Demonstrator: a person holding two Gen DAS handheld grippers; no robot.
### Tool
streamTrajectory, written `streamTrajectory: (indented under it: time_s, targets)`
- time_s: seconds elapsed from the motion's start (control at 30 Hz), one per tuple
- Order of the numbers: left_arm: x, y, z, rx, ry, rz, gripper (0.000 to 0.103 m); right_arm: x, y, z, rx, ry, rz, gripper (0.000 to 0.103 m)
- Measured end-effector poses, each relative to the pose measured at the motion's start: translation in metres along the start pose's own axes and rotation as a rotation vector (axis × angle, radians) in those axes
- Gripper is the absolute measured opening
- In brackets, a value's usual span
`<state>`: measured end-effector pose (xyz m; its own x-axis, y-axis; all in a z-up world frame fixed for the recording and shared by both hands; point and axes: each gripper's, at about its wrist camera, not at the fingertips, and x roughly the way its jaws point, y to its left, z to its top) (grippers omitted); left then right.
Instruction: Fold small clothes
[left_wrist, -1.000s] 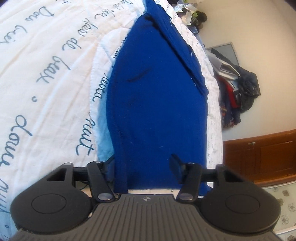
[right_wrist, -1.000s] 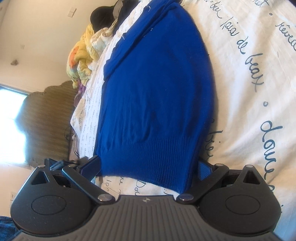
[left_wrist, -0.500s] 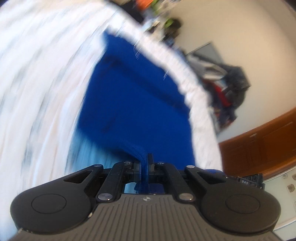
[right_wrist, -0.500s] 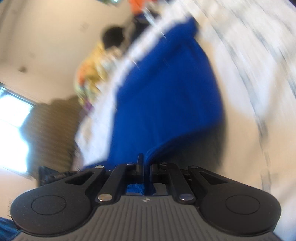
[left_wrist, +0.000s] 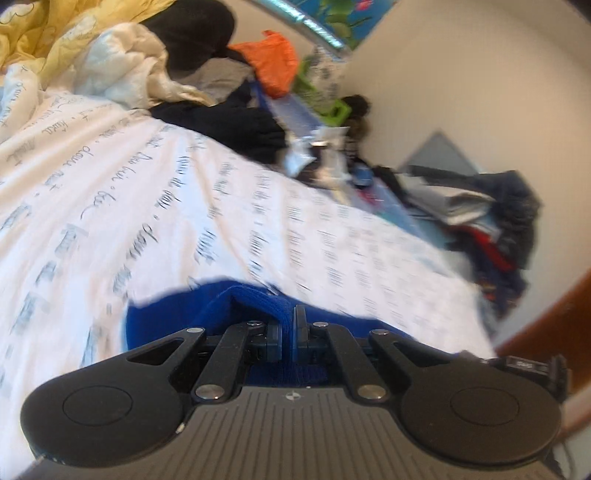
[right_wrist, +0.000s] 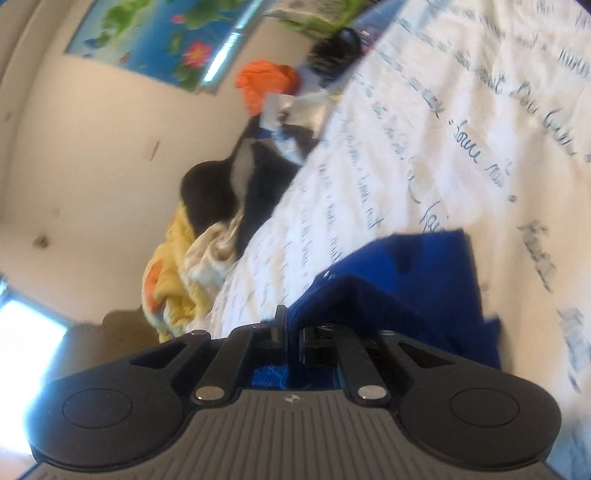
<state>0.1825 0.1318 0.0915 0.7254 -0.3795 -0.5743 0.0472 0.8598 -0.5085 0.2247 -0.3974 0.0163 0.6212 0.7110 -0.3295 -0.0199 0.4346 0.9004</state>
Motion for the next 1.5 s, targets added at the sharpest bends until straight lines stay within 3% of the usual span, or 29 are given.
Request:
streamTrajectory:
  time_s: [0.07,0.1,0.13,0.2,0.23,0.3,0.37,0.5,0.57,0.6,0.67,0.77,0.8,0.83,0.87,0.9,0.93,1.03,1.1,1.27,1.4,1.47,1.5]
  targets:
    - [0.025,0.011,0.008,-0.028,-0.002,0.033,0.007,0.025,-0.018,0.007,0.069,-0.018,-0.014,0.026]
    - [0.034,0.017,0.01,-0.049,0.004,0.031,0.02,0.037,-0.022,0.01,0.083,-0.014,-0.029,0.065]
    - [0.038,0.019,0.011,-0.071,0.018,0.035,0.049,0.042,-0.025,0.011,0.09,-0.031,-0.045,0.095]
    - [0.026,0.021,0.005,-0.098,-0.018,0.063,0.092,0.039,-0.023,0.004,0.076,-0.081,-0.047,0.094]
    - [0.009,0.02,-0.002,-0.085,-0.087,0.067,0.098,0.032,-0.021,0.0,0.067,-0.086,-0.032,0.094]
    - [-0.027,0.018,-0.019,-0.031,-0.138,0.071,0.098,0.006,-0.011,-0.016,0.001,-0.078,-0.006,0.094]
    - [-0.059,0.021,-0.044,-0.03,-0.12,0.099,0.099,-0.028,0.002,-0.038,-0.102,-0.064,-0.034,0.094]
    - [-0.096,0.047,-0.105,-0.113,-0.017,0.153,0.092,-0.089,0.007,-0.094,-0.315,-0.037,-0.269,0.094]
    - [-0.098,0.06,-0.124,-0.161,0.03,0.15,0.088,-0.099,-0.001,-0.115,-0.376,-0.02,-0.419,0.094]
    - [-0.099,0.062,-0.13,-0.179,0.015,0.141,0.087,-0.1,-0.006,-0.123,-0.374,-0.004,-0.453,0.094]
    - [-0.096,0.059,-0.134,-0.182,0.026,0.092,0.088,-0.103,-0.012,-0.135,-0.379,0.0,-0.409,0.094]
    - [-0.082,0.047,-0.129,-0.157,0.051,0.08,0.085,-0.085,-0.01,-0.136,-0.294,0.036,-0.314,0.094]
    - [-0.077,0.042,-0.128,-0.146,0.063,0.085,0.066,-0.078,-0.009,-0.135,-0.28,0.047,-0.292,0.094]
    - [-0.072,0.04,-0.127,-0.147,0.089,0.091,0.022,-0.071,-0.007,-0.134,-0.269,0.051,-0.276,0.093]
    - [-0.065,0.042,-0.127,-0.166,0.131,0.094,0.007,-0.067,-0.004,-0.132,-0.265,0.057,-0.269,0.085]
    - [-0.063,0.045,-0.128,-0.196,0.136,0.102,0.01,-0.059,-0.003,-0.128,-0.258,0.09,-0.269,0.029]
    - [-0.063,0.046,-0.126,-0.204,0.134,0.107,0.009,-0.05,-0.007,-0.125,-0.22,0.147,-0.277,0.01]
    - [-0.068,0.037,-0.118,-0.157,0.126,0.141,0.008,-0.043,-0.011,-0.123,-0.225,0.161,-0.267,0.009]
    - [-0.085,0.025,-0.11,-0.125,0.092,0.123,0.007,-0.049,-0.001,-0.122,-0.253,0.142,-0.257,0.009]
    - [-0.163,-0.009,-0.1,-0.018,0.024,0.054,0.007,-0.104,0.04,-0.13,-0.334,0.08,-0.136,0.008]
    - [-0.226,-0.007,-0.138,0.026,0.029,0.014,0.007,-0.159,0.051,-0.17,-0.368,0.112,-0.062,0.008]
    - [-0.232,0.006,-0.168,0.053,0.094,0.039,0.012,-0.177,0.043,-0.198,-0.346,0.164,-0.059,0.012]
    - [-0.231,0.018,-0.183,0.051,0.108,0.096,0.018,-0.18,0.038,-0.211,-0.337,0.182,-0.1,0.016]
